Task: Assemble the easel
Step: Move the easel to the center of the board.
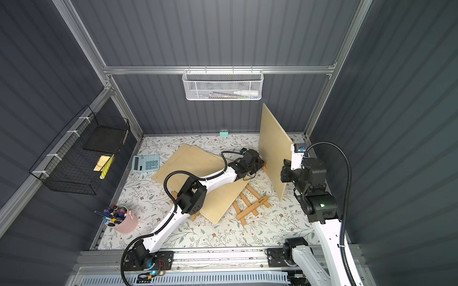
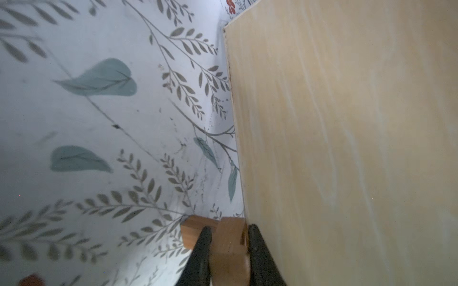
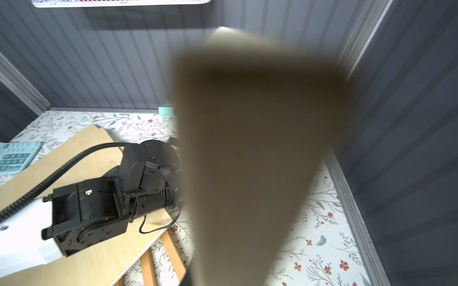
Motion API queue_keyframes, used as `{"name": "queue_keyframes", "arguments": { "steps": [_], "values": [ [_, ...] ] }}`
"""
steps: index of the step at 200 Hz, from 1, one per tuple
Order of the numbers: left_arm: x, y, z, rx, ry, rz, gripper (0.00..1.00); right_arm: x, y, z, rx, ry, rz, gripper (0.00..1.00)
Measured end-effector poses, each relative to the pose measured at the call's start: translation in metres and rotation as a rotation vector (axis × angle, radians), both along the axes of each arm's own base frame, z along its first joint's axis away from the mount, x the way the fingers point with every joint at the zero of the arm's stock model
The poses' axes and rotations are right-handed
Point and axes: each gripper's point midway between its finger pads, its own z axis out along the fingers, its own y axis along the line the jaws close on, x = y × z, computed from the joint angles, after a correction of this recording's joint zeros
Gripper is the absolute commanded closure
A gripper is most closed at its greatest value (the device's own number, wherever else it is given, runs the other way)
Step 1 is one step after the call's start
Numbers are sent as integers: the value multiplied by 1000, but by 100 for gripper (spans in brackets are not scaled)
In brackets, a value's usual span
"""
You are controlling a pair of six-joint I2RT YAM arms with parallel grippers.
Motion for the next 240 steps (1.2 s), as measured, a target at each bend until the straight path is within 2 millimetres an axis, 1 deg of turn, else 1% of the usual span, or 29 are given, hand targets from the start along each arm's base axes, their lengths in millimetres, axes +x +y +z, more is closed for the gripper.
{"name": "queue_keyframes", "arguments": {
  "steps": [39, 80, 98, 133, 181, 195, 204, 214, 223, 240],
  "values": [
    [5, 17, -2, 88, -13, -30, 100, -2, 5, -2, 13, 0, 27, 100],
    [23, 44, -1, 183, -36, -92, 100, 0, 13, -5, 41, -7, 65, 100],
    [28, 52, -1, 214, -51, -122, 100, 1, 15, -8, 54, -7, 71, 100],
    [31, 56, 0, 232, -62, -137, 100, -1, 14, -14, 92, -17, 54, 100],
    [31, 59, 0, 223, -64, -123, 100, -13, 9, -33, 146, -37, 12, 100],
    [31, 60, 0, 223, -64, -122, 100, -15, 7, -36, 156, -36, -1, 92],
    [32, 60, 0, 222, -66, -121, 100, -15, 6, -37, 161, -35, -8, 81],
    [33, 61, 0, 220, -68, -113, 100, -15, 5, -38, 167, -31, -18, 71],
    [34, 61, 0, 218, -71, -109, 100, -17, 5, -48, 164, 7, -26, 64],
    [37, 64, 0, 216, -76, -98, 100, -19, 1, -77, 161, 120, -64, 51]
  ]
}}
